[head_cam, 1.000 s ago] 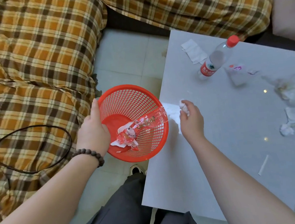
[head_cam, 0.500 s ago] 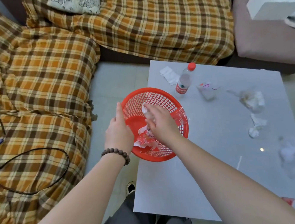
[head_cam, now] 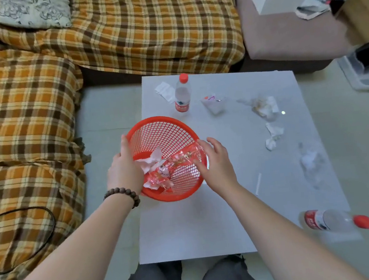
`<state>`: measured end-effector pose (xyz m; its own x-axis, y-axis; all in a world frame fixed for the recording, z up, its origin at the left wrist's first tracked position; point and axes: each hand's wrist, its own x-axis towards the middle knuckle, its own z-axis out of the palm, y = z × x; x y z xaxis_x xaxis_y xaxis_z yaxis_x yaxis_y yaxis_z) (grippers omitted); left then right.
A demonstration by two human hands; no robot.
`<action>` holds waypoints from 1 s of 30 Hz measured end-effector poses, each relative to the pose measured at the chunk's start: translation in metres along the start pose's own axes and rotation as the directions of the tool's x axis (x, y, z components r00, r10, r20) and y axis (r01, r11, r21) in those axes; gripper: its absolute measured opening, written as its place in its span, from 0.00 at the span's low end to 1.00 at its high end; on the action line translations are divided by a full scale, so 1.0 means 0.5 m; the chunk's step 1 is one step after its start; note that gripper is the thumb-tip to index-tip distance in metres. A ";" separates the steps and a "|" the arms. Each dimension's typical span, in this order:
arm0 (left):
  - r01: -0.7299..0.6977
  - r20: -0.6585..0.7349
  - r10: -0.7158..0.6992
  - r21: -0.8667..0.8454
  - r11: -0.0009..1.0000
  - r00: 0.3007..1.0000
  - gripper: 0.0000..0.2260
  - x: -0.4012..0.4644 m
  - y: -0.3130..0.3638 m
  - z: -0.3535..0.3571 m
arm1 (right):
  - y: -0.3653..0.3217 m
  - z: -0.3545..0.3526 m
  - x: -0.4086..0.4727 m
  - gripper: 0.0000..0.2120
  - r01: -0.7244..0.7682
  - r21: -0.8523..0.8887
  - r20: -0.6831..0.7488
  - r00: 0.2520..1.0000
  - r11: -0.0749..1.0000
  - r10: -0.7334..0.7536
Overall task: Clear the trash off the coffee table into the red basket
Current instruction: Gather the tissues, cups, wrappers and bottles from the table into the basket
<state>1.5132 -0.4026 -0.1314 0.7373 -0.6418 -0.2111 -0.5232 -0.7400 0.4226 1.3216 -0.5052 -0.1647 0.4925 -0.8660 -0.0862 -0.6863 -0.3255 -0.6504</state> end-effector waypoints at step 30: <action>-0.010 -0.148 0.024 0.091 0.996 0.989 0.27 -0.237 0.167 0.230 | 0.568 0.048 -0.059 0.39 -0.436 -0.313 0.134 0.859 0.843 0.494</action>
<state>1.3330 -0.4114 -0.1724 0.7797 -0.6224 -0.0683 -0.5675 -0.7486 0.3430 1.1251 -0.5627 -0.3648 0.1555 -0.8541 -0.4964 -0.9615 -0.0156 -0.2744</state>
